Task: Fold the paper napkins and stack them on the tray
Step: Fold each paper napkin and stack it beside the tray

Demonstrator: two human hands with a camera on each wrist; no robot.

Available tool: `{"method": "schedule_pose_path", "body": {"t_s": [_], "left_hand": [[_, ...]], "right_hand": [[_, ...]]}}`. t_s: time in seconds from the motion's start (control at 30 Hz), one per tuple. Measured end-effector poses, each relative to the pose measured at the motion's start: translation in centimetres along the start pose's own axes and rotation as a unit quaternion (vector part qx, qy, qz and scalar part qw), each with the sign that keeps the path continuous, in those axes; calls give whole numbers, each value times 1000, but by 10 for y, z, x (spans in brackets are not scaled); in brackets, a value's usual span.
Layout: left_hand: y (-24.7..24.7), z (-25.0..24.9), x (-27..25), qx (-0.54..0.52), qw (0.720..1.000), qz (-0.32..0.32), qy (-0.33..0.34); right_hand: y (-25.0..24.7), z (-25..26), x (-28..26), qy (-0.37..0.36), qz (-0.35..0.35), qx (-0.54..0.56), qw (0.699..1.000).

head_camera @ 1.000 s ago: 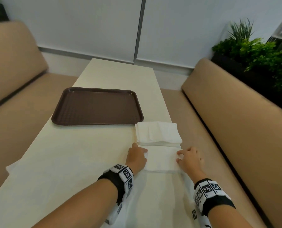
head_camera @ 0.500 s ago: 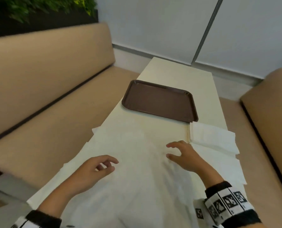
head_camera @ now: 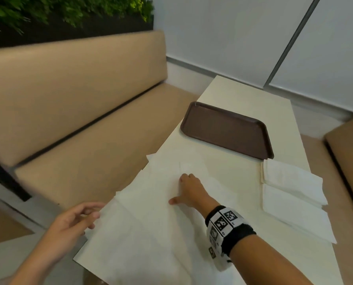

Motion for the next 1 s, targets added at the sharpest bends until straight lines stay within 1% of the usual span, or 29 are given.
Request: {"method": "schedule_pose_path", "body": {"t_s": [0.1, 0.17, 0.23, 0.3, 0.37, 0.47, 0.57, 0.63, 0.73, 0.83, 0.9, 0.93, 0.97, 1.0], "left_hand": [[-3, -2, -2, -10, 1000, -2, 6], [-3, -2, -3, -18, 1000, -2, 7], [-6, 0, -3, -23, 1000, -7, 4], [-8, 1, -3, -31, 1000, -5, 1], [-8, 2, -4, -40, 999, 0, 1], [-8, 1, -4, -39, 999, -6, 2], [-6, -1, -4, -25, 1000, -2, 6], [-5, -4, -5, -21, 1000, 8, 9], [-4, -7, -5, -23, 1000, 10, 11], [-4, -16, 1, -8, 1000, 15, 24], [2, -27, 14, -20, 998, 33, 52], [9, -36, 21, -41, 995, 67, 62], [18, -50, 25, -80, 987, 120, 65], [30, -65, 28, -127, 972, 186, 62]], "right_hand": [[2, 5, -2, -7, -8, 1, 1000], [1, 10, -9, -31, -29, -36, 998], [3, 14, -17, -53, -41, -43, 997], [10, 16, -24, -49, -15, -20, 998], [19, 18, -31, -42, 11, -36, 998], [30, 27, -42, -58, 10, -87, 994], [34, 33, -45, -63, 10, -86, 994], [32, 33, -46, -61, 20, -55, 996], [10, 32, -53, -79, 11, 57, 995], [-25, 38, -74, -157, 15, 163, 974], [-52, 41, -95, -212, 49, 236, 947], [-67, 41, -107, -231, 70, 277, 930], [-83, 39, -117, -241, 82, 313, 915], [-100, 35, -127, -245, 81, 344, 903]]}}
Point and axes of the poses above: each hand's wrist, its own x-axis towards the middle knuckle, its own y-axis out of the palm, z = x × y, the point moved 5 cm from there along x, towards the middle knuckle, and after that the axes turned 7 degrees about y, right-handed, at the moved point
